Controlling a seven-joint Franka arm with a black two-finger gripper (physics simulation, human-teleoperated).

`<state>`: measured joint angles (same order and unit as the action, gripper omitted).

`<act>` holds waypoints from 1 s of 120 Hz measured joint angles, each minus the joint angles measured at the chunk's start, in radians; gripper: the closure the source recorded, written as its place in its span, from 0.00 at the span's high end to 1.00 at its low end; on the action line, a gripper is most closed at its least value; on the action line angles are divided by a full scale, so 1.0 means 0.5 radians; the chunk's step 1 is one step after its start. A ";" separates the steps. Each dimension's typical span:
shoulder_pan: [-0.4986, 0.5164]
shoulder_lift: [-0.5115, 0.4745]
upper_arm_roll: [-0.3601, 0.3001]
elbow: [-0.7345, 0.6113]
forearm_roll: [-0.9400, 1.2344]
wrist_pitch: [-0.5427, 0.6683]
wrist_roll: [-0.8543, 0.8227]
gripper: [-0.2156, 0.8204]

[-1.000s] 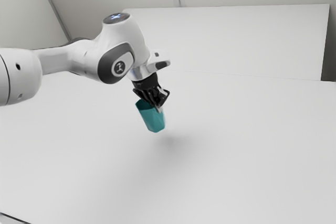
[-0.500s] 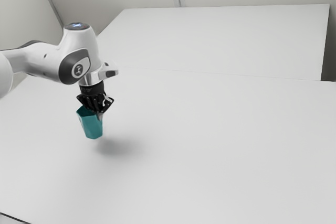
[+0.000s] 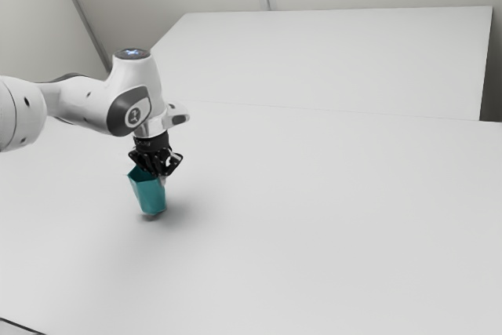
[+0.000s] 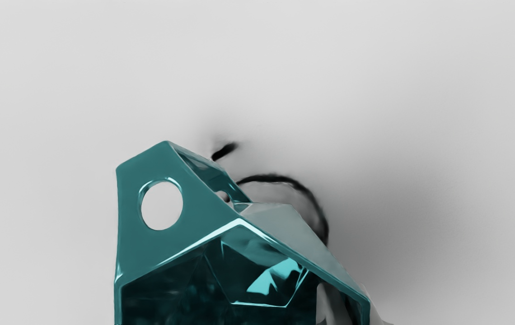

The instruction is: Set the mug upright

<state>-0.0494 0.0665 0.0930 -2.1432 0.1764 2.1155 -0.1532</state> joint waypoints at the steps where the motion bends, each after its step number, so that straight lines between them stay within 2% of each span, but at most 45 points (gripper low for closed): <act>1: -0.006 0.005 0.000 0.003 -0.004 0.001 -0.002 0.03; 28: -0.056 0.066 -0.002 0.027 -0.078 0.046 -0.041 0.03; 56: -0.069 0.049 -0.011 0.035 -0.098 0.028 -0.057 0.49; 68: -0.068 0.012 -0.014 0.049 -0.104 0.023 -0.062 0.60; 82: -0.068 -0.071 -0.015 0.086 -0.126 0.008 -0.065 0.68; 92: -0.071 -0.087 -0.017 0.223 -0.169 -0.071 -0.044 0.72; 120: -0.070 -0.044 -0.062 0.922 -0.219 -0.504 0.129 0.77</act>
<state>-0.0844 0.0445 0.0620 -1.6823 0.0669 1.8633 -0.0889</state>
